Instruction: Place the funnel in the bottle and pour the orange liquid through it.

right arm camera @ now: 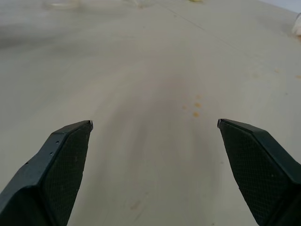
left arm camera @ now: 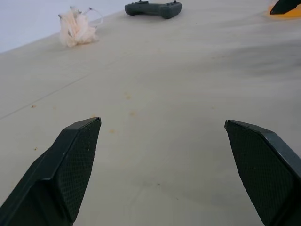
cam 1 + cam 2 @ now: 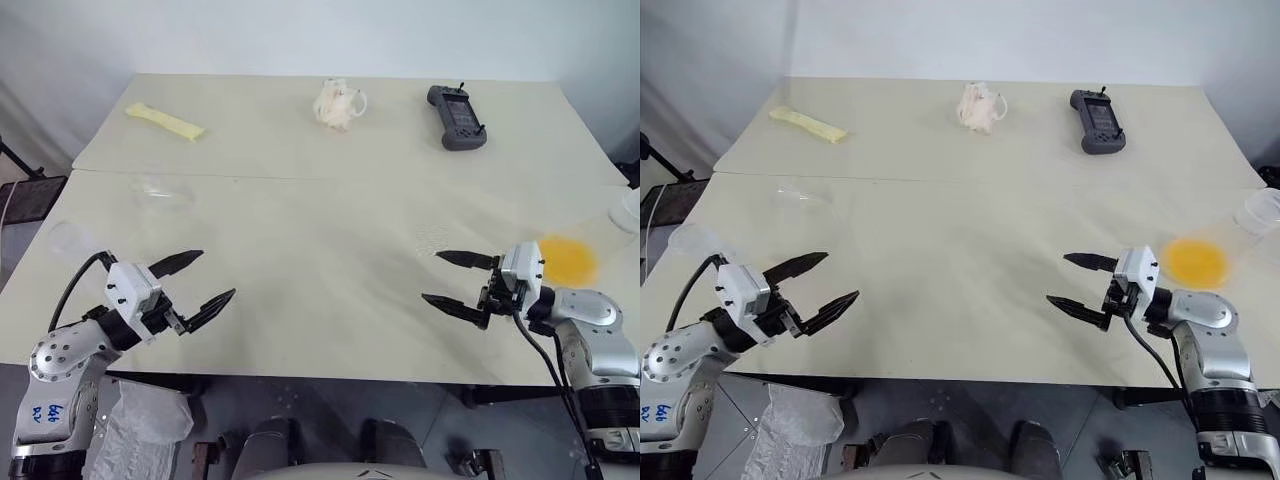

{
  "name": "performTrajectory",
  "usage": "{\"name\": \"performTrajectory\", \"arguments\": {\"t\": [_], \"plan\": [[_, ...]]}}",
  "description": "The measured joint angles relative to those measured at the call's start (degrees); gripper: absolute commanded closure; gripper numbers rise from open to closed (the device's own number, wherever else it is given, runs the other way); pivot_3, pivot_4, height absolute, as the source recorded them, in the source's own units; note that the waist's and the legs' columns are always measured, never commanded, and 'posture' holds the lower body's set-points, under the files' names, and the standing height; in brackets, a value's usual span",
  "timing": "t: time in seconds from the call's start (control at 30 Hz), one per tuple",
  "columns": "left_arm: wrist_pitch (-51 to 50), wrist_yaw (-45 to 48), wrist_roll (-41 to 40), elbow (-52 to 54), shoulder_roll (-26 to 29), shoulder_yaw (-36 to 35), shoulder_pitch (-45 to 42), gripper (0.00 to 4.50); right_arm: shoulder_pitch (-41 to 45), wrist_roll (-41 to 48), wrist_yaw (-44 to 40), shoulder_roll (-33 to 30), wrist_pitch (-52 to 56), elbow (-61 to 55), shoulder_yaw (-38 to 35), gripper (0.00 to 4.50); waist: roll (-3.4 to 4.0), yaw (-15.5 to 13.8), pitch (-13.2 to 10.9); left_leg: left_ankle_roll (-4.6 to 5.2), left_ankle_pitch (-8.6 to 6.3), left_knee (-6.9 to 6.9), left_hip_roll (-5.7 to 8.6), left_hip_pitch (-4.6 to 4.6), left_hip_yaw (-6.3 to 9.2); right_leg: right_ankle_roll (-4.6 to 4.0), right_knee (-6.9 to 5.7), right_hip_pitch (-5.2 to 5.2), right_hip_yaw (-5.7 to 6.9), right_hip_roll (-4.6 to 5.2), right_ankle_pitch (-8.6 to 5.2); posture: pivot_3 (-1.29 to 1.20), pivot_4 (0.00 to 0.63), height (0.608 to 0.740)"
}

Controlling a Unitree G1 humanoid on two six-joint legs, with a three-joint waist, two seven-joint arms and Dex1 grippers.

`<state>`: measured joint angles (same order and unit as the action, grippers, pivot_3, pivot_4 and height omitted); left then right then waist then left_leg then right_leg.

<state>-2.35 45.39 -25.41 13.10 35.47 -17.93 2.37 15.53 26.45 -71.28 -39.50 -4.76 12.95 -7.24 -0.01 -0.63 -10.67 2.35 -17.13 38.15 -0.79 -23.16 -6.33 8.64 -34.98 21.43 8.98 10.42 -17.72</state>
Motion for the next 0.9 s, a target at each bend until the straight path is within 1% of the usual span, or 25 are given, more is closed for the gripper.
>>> {"name": "performTrajectory", "arguments": {"t": [0.1,0.17,0.3,0.4,0.47,0.5,0.53,0.63,0.7,0.8,0.87,0.9], "plan": [[-0.2,-1.9,0.4,0.8,-0.1,-0.4,0.4,0.0,0.0,0.0,-0.1,0.3,-0.1,0.2,0.0,0.04,0.0,0.1,0.0,0.0,0.0,0.0,0.0,0.0,0.01,0.0,-0.01,0.0,0.0,0.0,0.0,0.0,0.15,0.74],[-2.0,-4.2,-0.8,2.6,-1.5,-2.3,1.5,0.0,0.1,0.2,0.4,1.9,0.2,-0.1,0.0,0.04,0.0,0.4,0.0,-0.01,0.0,0.0,-0.02,0.0,0.04,0.0,-0.01,-0.01,0.01,0.0,0.0,0.0,0.15,0.74],[-6.9,-7.5,-4.4,6.0,-3.1,-6.8,8.1,0.0,0.6,0.8,1.7,4.8,1.7,-2.3,0.4,0.04,0.01,1.0,0.0,-0.05,-0.03,-0.04,-0.04,0.04,0.02,0.0,-0.03,0.01,-0.01,-0.01,0.0,0.0,0.15,0.74],[-6.6,-11.6,-5.2,7.2,-8.2,-10.7,11.9,0.0,2.6,0.9,2.3,6.7,2.9,-3.8,0.8,0.04,0.0,0.9,0.0,-0.05,-0.03,0.0,-0.05,0.04,0.04,0.0,-0.02,-0.02,-0.01,-0.01,0.0,0.0,0.15,0.74],[-4.5,-14.5,-5.2,8.7,-13.0,-13.3,16.1,0.0,4.5,1.3,2.7,8.5,3.8,-4.8,1.9,0.04,0.0,1.0,0.0,-0.05,-0.05,0.0,-0.05,0.04,-0.01,0.0,0.02,-0.02,-0.05,0.0,0.0,0.0,0.15,0.74],[-3.5,-16.3,-5.1,9.2,-15.8,-14.5,18.1,0.0,5.3,1.4,2.9,9.4,4.2,-5.0,2.6,0.04,0.0,0.9,0.0,-0.04,-0.05,0.0,-0.05,0.04,0.02,0.0,0.02,-0.02,-0.03,0.0,0.0,0.0,0.15,0.74],[-1.9,-20.2,-5.0,10.0,-21.2,-16.9,20.9,0.0,7.0,1.6,3.4,11.3,5.1,-5.3,3.5,0.04,-0.02,1.0,0.0,-0.03,-0.07,0.01,-0.05,0.03,-0.01,0.0,0.06,-0.01,-0.06,0.01,0.0,0.0,0.15,0.74],[-0.6,-27.8,-4.9,11.0,-28.3,-20.1,23.5,0.0,10.4,1.8,4.6,14.0,7.3,-5.8,5.5,0.04,-0.1,0.7,0.0,-0.01,-0.07,0.04,-0.07,0.0,0.08,-0.01,0.01,-0.05,0.0,0.02,0.0,0.0,0.15,0.74],[-0.5,-31.0,-5.1,11.2,-29.7,-21.5,23.8,0.0,12.3,1.8,5.3,15.2,8.7,-6.1,6.8,0.04,-0.16,-0.1,0.0,0.0,-0.07,0.1,-0.05,-0.02,0.17,-0.01,-0.01,-0.05,0.05,0.04,0.0,0.0,0.15,0.74],[-0.7,-33.9,-6.1,11.4,-30.1,-22.1,23.4,0.0,12.9,1.8,5.9,16.2,10.1,-6.3,7.5,0.04,-0.25,-0.8,0.1,0.09,-0.15,0.15,0.01,-0.05,0.14,-0.01,0.02,-0.06,0.03,0.1,0.0,0.0,0.15,0.74],[-1.1,-35.1,-6.7,11.3,-29.6,-22.1,22.0,0.0,12.9,1.7,6.0,16.3,10.3,-6.2,7.6,0.04,-0.27,-0.8,0.1,0.1,-0.18,0.15,0.01,-0.06,0.11,-0.01,0.03,-0.05,0.02,0.1,0.0,0.0,0.15,0.74],[-1.9,-35.7,-6.9,11.3,-28.3,-22.0,20.7,0.0,12.9,1.6,6.0,16.3,10.3,-6.1,7.6,0.04,-0.27,-0.8,0.1,0.09,-0.18,0.15,0.0,-0.06,0.13,-0.01,-0.01,-0.04,0.04,0.08,0.0,0.0,0.15,0.74]]}}
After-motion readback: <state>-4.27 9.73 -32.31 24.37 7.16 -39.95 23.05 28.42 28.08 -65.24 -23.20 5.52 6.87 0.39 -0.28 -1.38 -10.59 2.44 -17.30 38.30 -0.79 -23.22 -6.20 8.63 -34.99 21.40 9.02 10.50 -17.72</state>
